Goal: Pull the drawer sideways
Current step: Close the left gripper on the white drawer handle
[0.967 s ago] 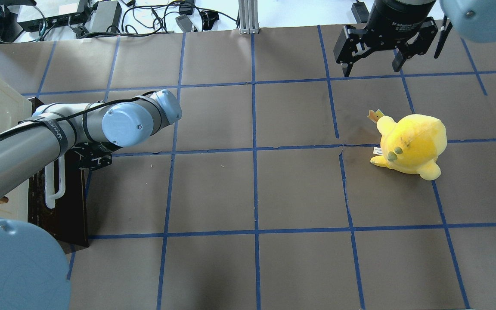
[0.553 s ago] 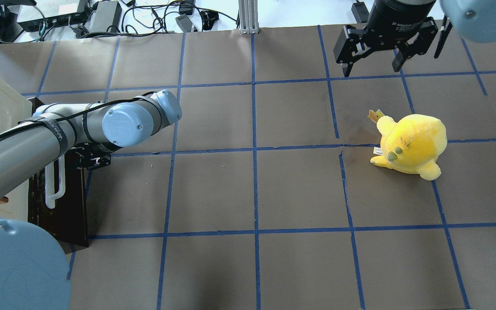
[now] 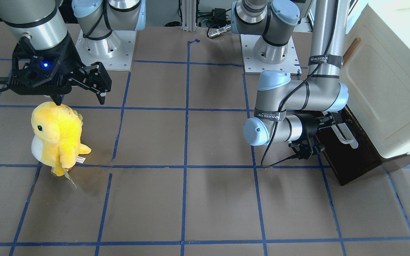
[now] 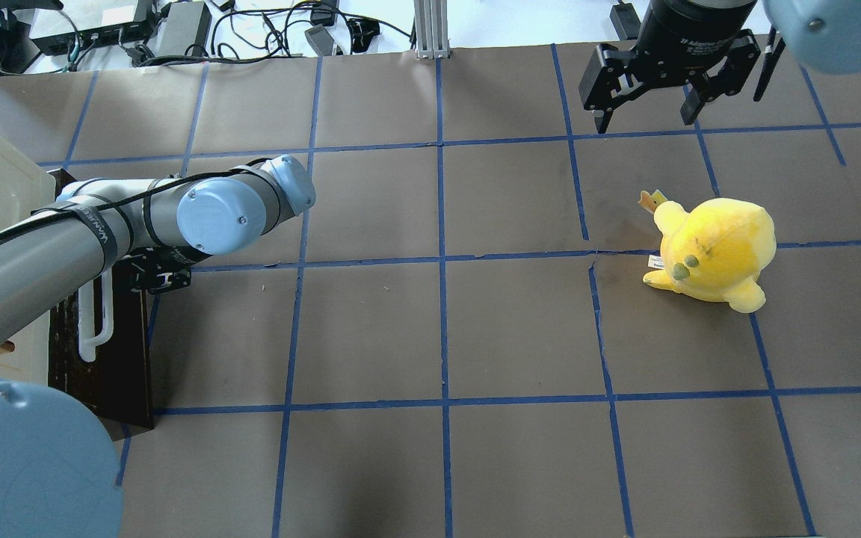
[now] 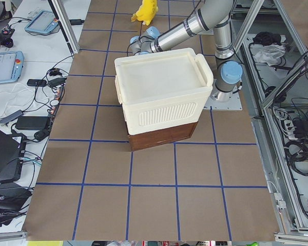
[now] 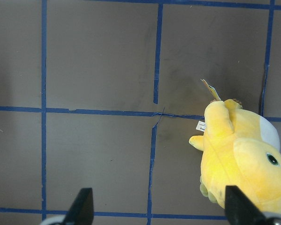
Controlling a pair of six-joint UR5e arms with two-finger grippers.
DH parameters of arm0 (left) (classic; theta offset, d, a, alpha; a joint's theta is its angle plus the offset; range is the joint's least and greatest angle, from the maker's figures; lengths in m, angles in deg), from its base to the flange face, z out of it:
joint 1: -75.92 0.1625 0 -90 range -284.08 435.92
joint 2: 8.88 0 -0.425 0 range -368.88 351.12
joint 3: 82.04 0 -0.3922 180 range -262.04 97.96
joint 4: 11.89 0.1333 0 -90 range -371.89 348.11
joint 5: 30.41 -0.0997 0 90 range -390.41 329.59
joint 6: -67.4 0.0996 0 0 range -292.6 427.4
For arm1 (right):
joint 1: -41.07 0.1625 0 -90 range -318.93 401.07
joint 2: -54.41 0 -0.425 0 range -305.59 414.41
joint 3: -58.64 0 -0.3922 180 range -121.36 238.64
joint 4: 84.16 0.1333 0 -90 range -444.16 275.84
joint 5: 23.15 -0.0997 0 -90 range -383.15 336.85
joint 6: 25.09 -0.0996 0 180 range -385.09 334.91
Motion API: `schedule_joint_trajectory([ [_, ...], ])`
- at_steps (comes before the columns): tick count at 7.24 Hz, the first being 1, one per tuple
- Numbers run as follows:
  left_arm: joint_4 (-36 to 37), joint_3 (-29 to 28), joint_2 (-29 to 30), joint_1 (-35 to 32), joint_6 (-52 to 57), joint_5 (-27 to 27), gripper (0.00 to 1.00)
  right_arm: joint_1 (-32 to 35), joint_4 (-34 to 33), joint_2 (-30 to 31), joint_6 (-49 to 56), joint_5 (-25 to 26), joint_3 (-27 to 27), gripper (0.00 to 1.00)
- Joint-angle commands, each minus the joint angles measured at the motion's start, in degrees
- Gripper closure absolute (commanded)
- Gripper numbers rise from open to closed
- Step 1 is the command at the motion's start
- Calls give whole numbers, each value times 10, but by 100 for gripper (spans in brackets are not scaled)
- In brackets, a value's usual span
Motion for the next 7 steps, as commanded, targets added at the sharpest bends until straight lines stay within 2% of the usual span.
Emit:
schedule_joint_trajectory([
  [1,0,0,0,0,0,2,55,0,0,0,0,0,0,0],
  [3,1,0,0,0,2,2,58,0,0,0,0,0,0,0],
  [5,1,-2,1,0,6,1,75,0,0,0,0,0,0,0],
  [7,2,-4,1,0,8,0,77,0,0,0,0,0,0,0],
])
